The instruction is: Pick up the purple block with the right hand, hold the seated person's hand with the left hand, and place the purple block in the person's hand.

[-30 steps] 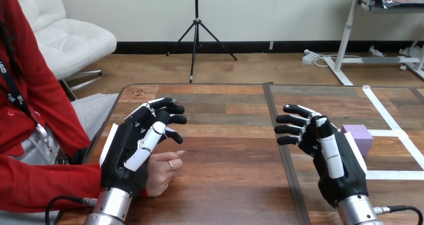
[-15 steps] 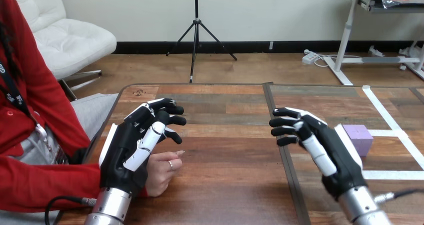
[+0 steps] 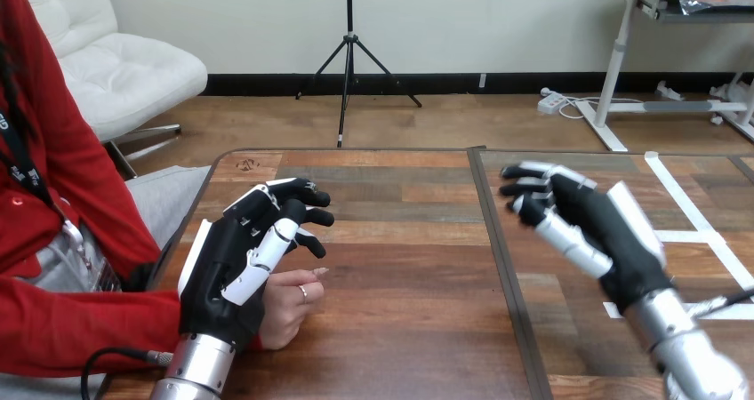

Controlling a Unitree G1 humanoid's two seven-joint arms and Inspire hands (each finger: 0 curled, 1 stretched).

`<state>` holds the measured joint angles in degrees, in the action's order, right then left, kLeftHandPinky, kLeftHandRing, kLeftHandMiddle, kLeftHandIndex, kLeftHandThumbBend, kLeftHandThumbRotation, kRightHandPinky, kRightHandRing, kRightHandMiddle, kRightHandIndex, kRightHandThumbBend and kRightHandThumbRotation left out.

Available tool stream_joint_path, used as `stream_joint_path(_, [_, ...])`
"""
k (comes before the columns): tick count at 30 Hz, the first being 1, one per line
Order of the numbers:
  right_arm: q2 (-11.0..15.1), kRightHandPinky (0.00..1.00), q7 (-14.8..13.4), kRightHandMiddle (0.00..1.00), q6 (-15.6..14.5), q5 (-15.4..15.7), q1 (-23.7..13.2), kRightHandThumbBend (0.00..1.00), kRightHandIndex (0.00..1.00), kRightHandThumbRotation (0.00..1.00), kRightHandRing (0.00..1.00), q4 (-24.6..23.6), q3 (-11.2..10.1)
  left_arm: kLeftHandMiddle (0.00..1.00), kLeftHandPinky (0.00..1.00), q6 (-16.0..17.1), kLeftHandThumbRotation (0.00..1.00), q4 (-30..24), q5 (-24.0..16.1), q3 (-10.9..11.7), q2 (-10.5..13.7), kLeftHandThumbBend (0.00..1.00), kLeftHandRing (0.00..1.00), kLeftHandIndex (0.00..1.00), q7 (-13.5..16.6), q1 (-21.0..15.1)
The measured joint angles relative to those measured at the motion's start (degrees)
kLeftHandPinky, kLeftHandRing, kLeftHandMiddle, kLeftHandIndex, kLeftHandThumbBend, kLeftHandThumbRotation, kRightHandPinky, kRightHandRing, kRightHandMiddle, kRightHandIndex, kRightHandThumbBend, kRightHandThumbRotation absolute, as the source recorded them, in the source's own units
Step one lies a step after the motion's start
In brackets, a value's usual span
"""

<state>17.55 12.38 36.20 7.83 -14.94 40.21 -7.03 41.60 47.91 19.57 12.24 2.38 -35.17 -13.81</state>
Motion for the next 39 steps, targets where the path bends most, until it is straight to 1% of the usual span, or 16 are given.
stream_joint_path(5, [1.84, 0.68, -1.13, 0.75, -0.01, 0.41, -2.74, 0.77, 0.77, 0.78, 0.74, 2.41, 0.03, 0.63, 0.38, 0.00, 0.40, -0.01, -0.01, -0.01, 0.00, 0.43, 0.58, 0.59, -0.19, 0.03])
stream_joint_path(10, [3.58, 0.69, -2.49, 0.75, -0.01, 1.89, -5.29, 0.80, 0.77, 0.78, 0.74, 4.76, 0.26, 0.62, 0.39, 0.00, 0.40, -0.04, 0.00, -0.01, 0.01, 0.44, 0.58, 0.60, -0.35, 0.09])
stream_joint_path(16, [6.14, 0.71, -4.93, 0.76, -0.01, 5.10, -8.27, 0.81, 0.78, 0.80, 0.76, 7.69, 1.22, 0.62, 0.41, 0.00, 0.38, -0.23, -0.01, -0.05, 0.00, 0.45, 0.59, 0.60, -0.41, 0.26])
stream_joint_path(21, [8.26, 0.72, -8.08, 0.78, -0.60, 8.56, -10.49, 0.83, 0.78, 0.80, 0.77, 9.59, 2.68, 0.62, 0.41, 0.00, 0.37, -0.41, -0.01, -0.05, 0.00, 0.45, 0.58, 0.59, -0.37, 0.40])
stream_joint_path(25, [9.53, 0.72, -10.40, 0.81, -2.87, 11.02, -12.17, 0.86, 0.81, 0.78, 0.80, 10.48, 3.82, 0.61, 0.40, 0.00, 0.36, -0.48, -0.03, -0.09, 0.00, 0.44, 0.58, 0.59, -0.36, 0.41])
stream_joint_path(32, [11.50, 0.70, -13.54, 0.84, -8.35, 14.93, -15.41, 0.87, 0.83, 0.72, 0.82, 12.46, 5.94, 0.61, 0.40, 0.00, 0.35, -0.58, -0.03, -0.10, 0.00, 0.43, 0.57, 0.58, -0.37, 0.42])
stream_joint_path(39, [12.62, 0.69, -16.49, 0.86, -13.60, 18.17, -18.72, 0.91, 0.84, 0.69, 0.83, 15.67, 8.11, 0.60, 0.40, -0.03, 0.33, -0.58, 0.05, -0.10, -0.02, 0.42, 0.57, 0.58, -0.40, 0.43])
